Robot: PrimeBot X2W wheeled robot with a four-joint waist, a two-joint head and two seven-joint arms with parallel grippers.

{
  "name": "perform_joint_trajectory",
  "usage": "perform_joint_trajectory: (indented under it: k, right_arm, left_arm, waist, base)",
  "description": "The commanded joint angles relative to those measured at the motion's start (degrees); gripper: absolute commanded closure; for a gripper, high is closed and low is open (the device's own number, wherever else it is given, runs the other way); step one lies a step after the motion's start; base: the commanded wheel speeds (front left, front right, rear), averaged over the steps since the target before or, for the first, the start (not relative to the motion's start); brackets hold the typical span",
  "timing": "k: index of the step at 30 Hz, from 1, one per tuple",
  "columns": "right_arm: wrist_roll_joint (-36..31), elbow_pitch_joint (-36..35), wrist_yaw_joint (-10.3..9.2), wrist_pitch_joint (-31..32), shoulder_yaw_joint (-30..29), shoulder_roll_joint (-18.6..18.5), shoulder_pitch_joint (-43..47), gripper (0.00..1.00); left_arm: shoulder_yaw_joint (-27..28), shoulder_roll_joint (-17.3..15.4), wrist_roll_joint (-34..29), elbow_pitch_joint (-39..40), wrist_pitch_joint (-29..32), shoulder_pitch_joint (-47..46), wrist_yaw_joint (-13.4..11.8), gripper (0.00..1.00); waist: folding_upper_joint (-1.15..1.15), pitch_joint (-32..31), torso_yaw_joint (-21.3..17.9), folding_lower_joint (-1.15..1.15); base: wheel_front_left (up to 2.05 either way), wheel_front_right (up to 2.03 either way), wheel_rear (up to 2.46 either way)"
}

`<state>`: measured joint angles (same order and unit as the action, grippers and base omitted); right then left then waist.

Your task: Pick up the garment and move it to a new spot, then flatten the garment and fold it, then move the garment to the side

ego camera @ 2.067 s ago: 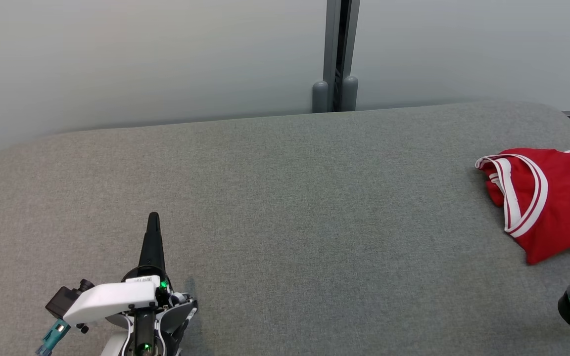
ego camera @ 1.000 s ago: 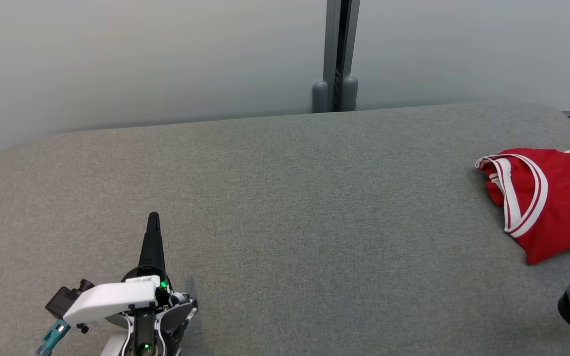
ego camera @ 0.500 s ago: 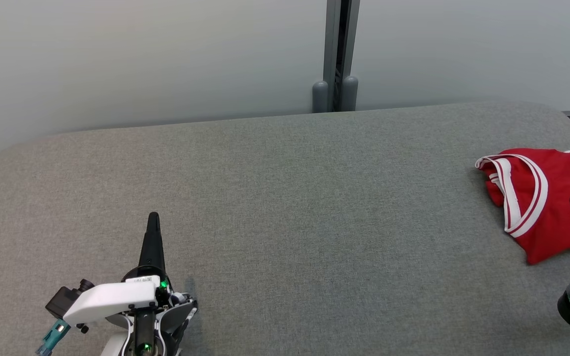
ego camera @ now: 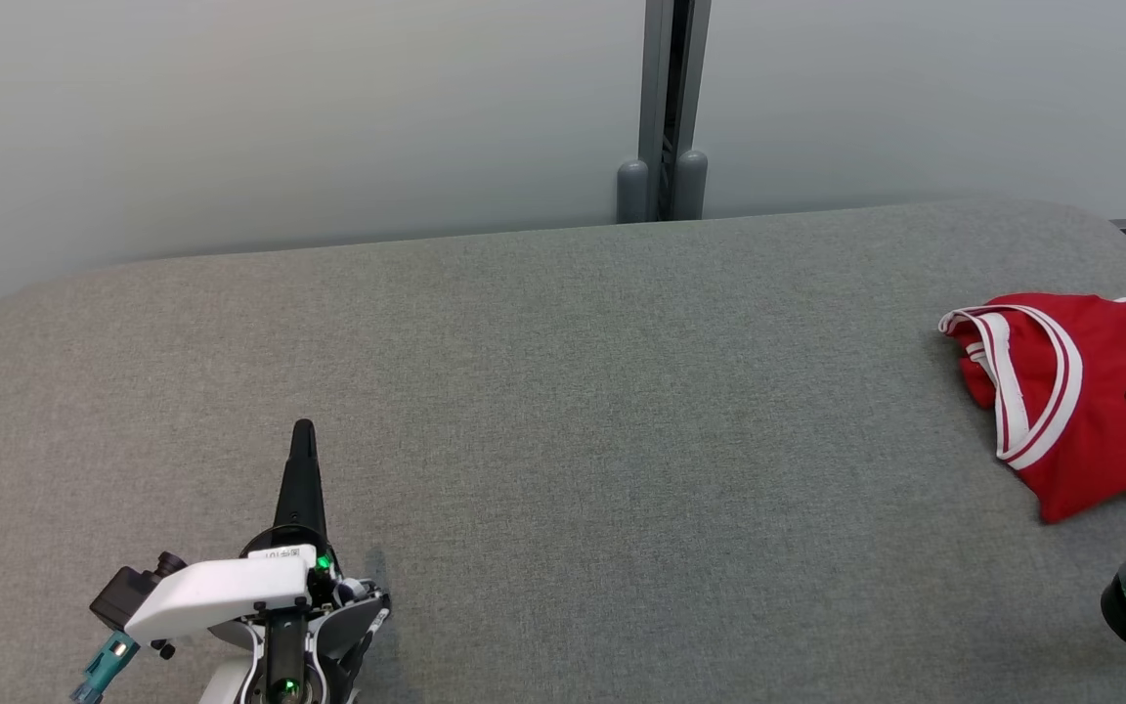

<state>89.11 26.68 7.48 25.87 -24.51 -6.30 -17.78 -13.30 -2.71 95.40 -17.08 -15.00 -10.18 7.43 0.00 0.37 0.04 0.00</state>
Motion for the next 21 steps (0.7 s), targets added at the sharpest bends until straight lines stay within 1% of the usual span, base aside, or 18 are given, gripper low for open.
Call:
perform_joint_trajectory:
  k: [1,21]
  right_arm:
    - [0.09,0.05,0.02,-0.09,0.0,-0.48,-0.08,1.0]
    - [0.22,0.05,0.01,-0.18,0.08,-0.52,-0.05,1.0]
  left_arm:
    - [0.11,-0.2,0.0,0.04,-0.07,-0.77,0.22,1.0]
    - [0.12,-0.2,0.0,0.05,-0.07,-0.77,0.22,1.0]
  waist:
    - [0.0,0.0,0.0,0.0]
    - [0.0,0.0,0.0,0.0]
  base:
    - [0.0,0.0,0.0]
    - [0.0,0.0,0.0]
